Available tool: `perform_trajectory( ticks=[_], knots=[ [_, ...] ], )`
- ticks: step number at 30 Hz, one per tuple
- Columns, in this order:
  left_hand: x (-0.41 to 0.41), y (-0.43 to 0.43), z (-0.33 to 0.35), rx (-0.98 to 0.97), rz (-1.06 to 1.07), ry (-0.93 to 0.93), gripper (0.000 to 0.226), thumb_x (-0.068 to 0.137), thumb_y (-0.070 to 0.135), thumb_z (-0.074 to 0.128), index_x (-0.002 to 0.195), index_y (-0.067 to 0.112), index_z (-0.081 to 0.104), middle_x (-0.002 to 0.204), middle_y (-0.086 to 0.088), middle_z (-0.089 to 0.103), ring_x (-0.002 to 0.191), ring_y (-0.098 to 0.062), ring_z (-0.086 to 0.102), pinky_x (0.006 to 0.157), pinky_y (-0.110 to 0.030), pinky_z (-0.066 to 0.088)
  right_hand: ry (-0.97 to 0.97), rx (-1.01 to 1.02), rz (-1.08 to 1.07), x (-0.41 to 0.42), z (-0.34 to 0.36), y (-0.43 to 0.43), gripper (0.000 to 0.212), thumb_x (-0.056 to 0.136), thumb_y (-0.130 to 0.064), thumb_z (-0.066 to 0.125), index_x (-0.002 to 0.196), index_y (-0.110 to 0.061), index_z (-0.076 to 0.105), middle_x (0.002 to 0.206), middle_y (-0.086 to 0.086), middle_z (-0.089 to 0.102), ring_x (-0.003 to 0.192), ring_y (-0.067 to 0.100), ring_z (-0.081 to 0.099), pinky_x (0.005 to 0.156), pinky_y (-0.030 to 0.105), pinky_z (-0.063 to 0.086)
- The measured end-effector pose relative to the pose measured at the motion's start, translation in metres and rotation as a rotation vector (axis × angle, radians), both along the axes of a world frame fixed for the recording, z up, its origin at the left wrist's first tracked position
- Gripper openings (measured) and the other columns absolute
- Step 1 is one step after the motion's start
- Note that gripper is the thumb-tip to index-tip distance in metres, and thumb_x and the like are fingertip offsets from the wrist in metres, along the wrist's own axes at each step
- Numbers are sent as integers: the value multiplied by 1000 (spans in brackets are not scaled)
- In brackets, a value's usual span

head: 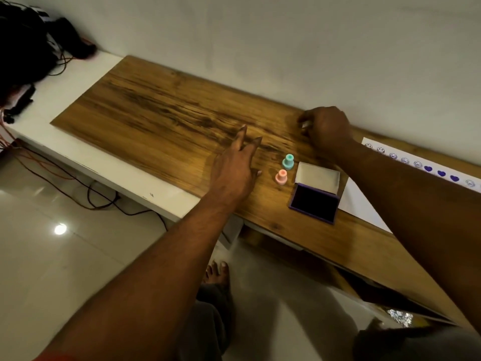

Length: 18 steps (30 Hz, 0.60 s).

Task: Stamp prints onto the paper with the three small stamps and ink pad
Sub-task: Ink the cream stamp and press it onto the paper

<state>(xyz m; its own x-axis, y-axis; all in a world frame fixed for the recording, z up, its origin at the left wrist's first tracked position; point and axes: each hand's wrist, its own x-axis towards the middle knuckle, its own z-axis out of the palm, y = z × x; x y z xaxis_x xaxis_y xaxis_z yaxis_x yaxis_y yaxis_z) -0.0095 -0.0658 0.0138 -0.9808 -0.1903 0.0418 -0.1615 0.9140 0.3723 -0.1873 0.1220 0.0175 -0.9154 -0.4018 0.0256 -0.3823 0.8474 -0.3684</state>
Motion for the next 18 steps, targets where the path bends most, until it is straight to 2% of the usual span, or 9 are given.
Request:
perform_trajectory(
  ticks=[2, 4, 8, 11, 14, 16, 18],
  knots=[
    [-1, 2, -2, 6, -4, 9, 79, 91, 33, 78, 159, 31, 39, 176, -1, 9, 151, -34, 37, 118, -54, 37, -1, 28, -2, 0, -1, 1, 39, 93, -8, 76, 131, -19, 72, 118, 9, 76, 102, 26, 72, 93, 35, 56],
    [-2, 4, -2, 7, -5, 28, 77, 90, 32, 78, 157, 31, 41, 175, -1, 14, 150, -33, 38, 118, -54, 38, -3, -23, -11, 2, 3, 6, 38, 92, -13, 79, 130, -18, 73, 120, 10, 75, 107, 27, 70, 94, 36, 56],
    [-2, 7, 6, 38, 9, 146, 67, 93, 31, 76, 154, 31, 48, 169, 0, 32, 148, -28, 41, 118, -50, 38, -56, -350, -179, 29, 22, 30, 42, 81, -34, 91, 118, -22, 75, 105, -1, 76, 92, 12, 69, 80, 23, 51],
    [3, 19, 25, 114, -20, 309, 56, 95, 30, 73, 148, 29, 56, 156, 0, 52, 139, -22, 52, 112, -47, 44, -232, -607, -273, 75, 39, 62, 38, 78, -33, 93, 109, -23, 74, 97, -3, 79, 86, 13, 76, 74, 26, 59],
    [13, 49, 50, 207, -140, 428, 51, 92, 35, 73, 142, 27, 63, 139, 3, 65, 122, -18, 61, 100, -42, 49, -370, -810, -304, 128, 53, 94, 28, 79, -28, 93, 97, -17, 74, 84, 1, 81, 81, 17, 80, 66, 27, 59],
    [25, 79, 64, 198, -288, 418, 54, 87, 45, 75, 138, 28, 66, 130, 5, 70, 113, -17, 65, 96, -37, 48, -383, -858, -309, 158, 59, 110, 25, 79, -28, 92, 93, -17, 75, 81, 2, 81, 78, 15, 79, 66, 24, 59],
    [39, 109, 71, 139, -405, 373, 60, 81, 56, 76, 134, 29, 68, 124, 7, 74, 109, -15, 67, 94, -32, 46, -368, -893, -294, 181, 61, 118, 23, 79, -29, 92, 92, -19, 76, 81, 4, 80, 77, 17, 79, 66, 26, 61]
  ],
)
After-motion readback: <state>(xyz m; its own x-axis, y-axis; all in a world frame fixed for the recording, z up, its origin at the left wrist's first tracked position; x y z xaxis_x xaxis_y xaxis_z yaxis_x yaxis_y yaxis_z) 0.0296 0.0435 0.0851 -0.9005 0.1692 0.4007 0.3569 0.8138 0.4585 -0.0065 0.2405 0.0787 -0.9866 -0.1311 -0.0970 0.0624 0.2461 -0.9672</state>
